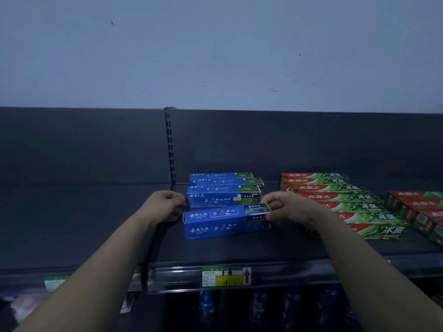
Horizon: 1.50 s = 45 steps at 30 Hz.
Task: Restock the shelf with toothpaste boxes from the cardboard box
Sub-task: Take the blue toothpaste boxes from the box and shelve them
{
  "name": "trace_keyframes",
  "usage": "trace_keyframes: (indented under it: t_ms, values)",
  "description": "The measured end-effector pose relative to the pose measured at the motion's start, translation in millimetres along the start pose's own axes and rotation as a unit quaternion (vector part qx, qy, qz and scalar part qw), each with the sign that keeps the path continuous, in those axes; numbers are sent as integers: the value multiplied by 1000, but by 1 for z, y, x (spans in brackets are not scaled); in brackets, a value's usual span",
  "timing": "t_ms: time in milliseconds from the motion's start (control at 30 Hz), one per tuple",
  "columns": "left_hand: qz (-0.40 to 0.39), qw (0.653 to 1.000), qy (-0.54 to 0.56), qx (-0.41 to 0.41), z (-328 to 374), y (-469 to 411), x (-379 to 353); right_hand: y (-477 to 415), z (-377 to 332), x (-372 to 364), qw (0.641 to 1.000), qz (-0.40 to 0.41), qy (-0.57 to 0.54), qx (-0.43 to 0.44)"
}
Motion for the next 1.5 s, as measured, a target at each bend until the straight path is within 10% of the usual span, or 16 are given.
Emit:
trace_keyframes:
  t_ms: [900, 1500]
  values:
    - [75, 989, -53, -118, 23, 35, 8, 27, -14, 26, 964, 259, 67, 7]
    - [-252, 893, -127, -349, 48, 272, -219, 355, 116, 3, 886, 425, 148, -113]
Point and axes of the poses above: each hand's wrist, its own y-axis away from the middle knuckle, its own x-axis out of the back of the hand, z = x × y, the point moved 10 cm from there along -y, towards the middle knuckle, and after that the axes turned 5 degrees about z, right-handed, at the moved point
